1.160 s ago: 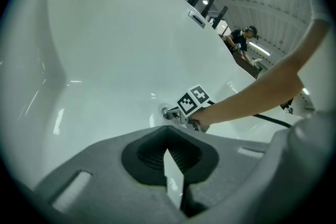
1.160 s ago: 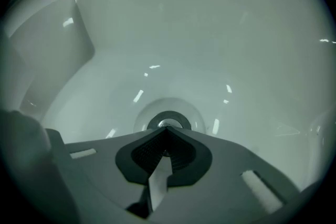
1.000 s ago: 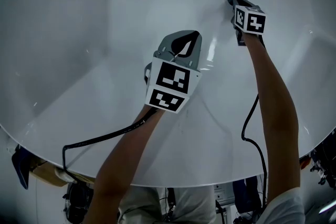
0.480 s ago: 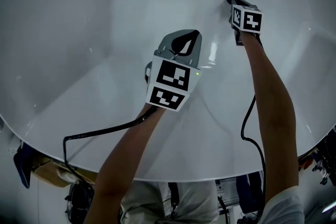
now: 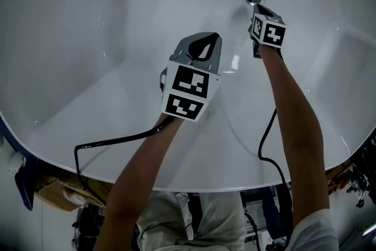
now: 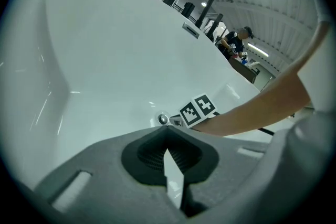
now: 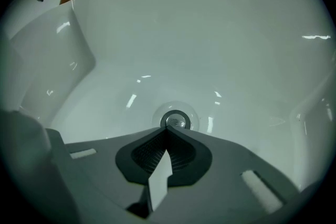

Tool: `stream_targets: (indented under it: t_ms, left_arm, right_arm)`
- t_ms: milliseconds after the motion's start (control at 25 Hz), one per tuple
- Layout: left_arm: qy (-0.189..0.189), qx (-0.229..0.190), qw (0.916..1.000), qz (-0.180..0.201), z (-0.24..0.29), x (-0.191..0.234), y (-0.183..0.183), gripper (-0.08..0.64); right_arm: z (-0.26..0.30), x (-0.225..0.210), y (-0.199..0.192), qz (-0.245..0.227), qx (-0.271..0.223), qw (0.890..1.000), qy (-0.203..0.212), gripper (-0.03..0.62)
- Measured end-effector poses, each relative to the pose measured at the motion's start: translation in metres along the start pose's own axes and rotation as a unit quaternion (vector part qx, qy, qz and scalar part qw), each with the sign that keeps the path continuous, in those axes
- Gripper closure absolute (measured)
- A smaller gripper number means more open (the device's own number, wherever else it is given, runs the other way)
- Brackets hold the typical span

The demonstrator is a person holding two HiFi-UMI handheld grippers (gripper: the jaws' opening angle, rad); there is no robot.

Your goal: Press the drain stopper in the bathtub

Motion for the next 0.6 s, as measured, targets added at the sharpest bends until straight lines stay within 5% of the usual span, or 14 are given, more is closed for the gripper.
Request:
stream_targets:
  t_ms: [600]
  left_arm:
    - [-0.015, -0.007, 0.9991, 0.04, -0.11, -0.027, 0.06, 0.56]
  right_arm:
    - [-0.131, 0.065, 0.047, 0.031, -0.049, 0.998, 0.034, 0.589]
Point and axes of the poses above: the fingertips, and each gripper's own axes: z forward along the fingers, x to its left, y out of its top, the point moved 9 cm from there along -z, backward along the fingers, and after that the axes turned 10 degrees about y, right-handed, at the moved point
